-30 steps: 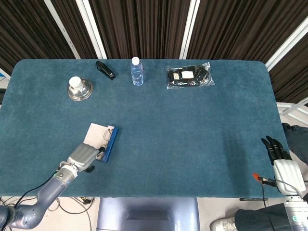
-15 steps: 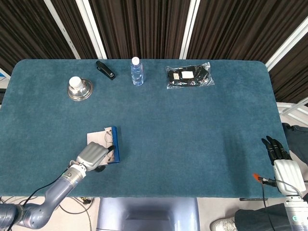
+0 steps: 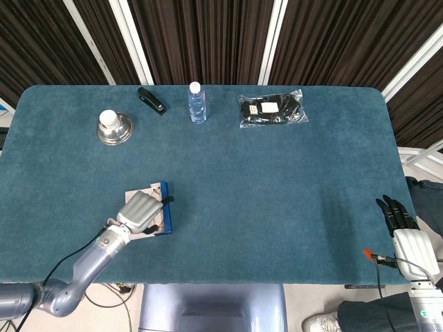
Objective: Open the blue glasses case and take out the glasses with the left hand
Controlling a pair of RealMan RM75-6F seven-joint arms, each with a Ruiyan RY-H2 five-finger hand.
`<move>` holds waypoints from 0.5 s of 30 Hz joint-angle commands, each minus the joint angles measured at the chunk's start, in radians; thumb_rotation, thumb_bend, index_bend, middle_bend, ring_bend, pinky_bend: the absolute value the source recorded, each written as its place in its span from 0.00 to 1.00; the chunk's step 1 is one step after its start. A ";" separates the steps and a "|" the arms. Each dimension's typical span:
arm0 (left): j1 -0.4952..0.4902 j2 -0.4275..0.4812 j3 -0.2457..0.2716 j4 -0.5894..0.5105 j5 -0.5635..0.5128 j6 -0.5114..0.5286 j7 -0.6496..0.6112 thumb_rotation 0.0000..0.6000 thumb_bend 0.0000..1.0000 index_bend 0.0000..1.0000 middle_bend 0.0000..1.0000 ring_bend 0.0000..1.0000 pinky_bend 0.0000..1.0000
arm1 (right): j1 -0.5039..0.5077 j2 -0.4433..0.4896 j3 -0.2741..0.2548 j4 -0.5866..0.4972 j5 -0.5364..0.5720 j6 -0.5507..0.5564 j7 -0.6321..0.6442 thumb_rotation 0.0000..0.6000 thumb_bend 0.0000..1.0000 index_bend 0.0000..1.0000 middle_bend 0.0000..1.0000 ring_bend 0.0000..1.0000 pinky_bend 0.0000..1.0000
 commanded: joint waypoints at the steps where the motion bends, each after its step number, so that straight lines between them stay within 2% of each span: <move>1: -0.022 -0.018 -0.008 0.017 -0.024 -0.020 0.021 1.00 0.22 0.20 0.87 0.83 0.91 | 0.000 0.000 0.000 0.000 0.001 0.000 0.001 1.00 0.05 0.00 0.00 0.00 0.23; 15: -0.065 -0.059 -0.001 0.032 -0.095 -0.037 0.075 1.00 0.22 0.20 0.87 0.82 0.91 | 0.000 0.001 0.003 0.000 0.005 -0.002 0.009 1.00 0.05 0.00 0.00 0.00 0.22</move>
